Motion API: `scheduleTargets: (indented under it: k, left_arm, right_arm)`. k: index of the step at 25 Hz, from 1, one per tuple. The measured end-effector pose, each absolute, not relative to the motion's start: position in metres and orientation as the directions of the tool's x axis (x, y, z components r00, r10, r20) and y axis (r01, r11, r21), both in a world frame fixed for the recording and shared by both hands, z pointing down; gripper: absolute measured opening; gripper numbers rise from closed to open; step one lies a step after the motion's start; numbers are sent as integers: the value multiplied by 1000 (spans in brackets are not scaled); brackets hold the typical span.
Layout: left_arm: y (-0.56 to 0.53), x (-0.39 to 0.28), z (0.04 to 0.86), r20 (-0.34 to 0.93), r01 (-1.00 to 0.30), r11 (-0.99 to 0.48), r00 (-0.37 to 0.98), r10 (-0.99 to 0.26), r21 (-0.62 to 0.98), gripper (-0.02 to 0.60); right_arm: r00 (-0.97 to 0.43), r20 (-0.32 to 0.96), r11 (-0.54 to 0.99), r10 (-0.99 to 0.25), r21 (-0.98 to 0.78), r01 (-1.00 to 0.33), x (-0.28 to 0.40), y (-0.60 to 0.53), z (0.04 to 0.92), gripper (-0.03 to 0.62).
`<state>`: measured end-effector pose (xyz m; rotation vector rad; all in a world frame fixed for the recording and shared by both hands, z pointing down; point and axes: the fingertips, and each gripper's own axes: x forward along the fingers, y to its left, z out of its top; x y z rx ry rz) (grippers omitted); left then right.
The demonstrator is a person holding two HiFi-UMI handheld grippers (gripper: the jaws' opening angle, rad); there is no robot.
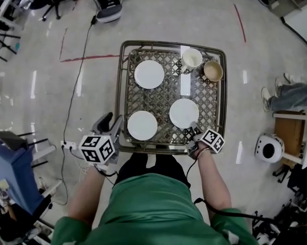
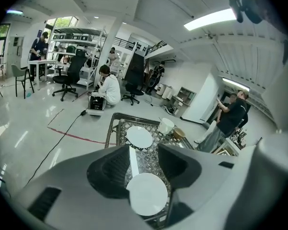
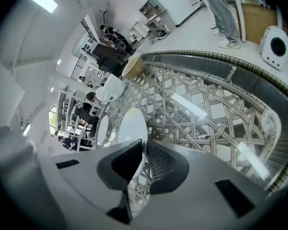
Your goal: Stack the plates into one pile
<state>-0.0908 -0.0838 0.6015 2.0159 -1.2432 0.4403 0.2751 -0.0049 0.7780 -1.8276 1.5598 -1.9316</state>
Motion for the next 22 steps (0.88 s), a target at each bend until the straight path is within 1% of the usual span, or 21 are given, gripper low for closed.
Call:
scheduleTargets:
  k: [3,7,10,14,22]
  left_arm:
    - [-83,-93,599,605,-876,-280,475,-639,393,198]
    - [-82,-97,597,593,-876,-274,472,-652,397,198]
    - [-81,-100,593,585,-877,-269,469,-661,399,198]
    - [-80,-110,590,577,-884,-249,450,-681,396,196]
    - [-74,-137,591,588,-906,-192,395,-706,378,196]
  right_arm:
    - [-298,686,-467,-664,-692,-550,274,-13,763,39]
    - [-319,608,-420,-727,-761,-495,270,-29,738,29]
    - [-331,564,-380,-756,-791,-479,264,-40,723,29]
    - [-369,527,-328,-766,-813,-480,252,-58,711,29]
    - [-429,486,-288,-762,-846,-448,220,-96,705,29]
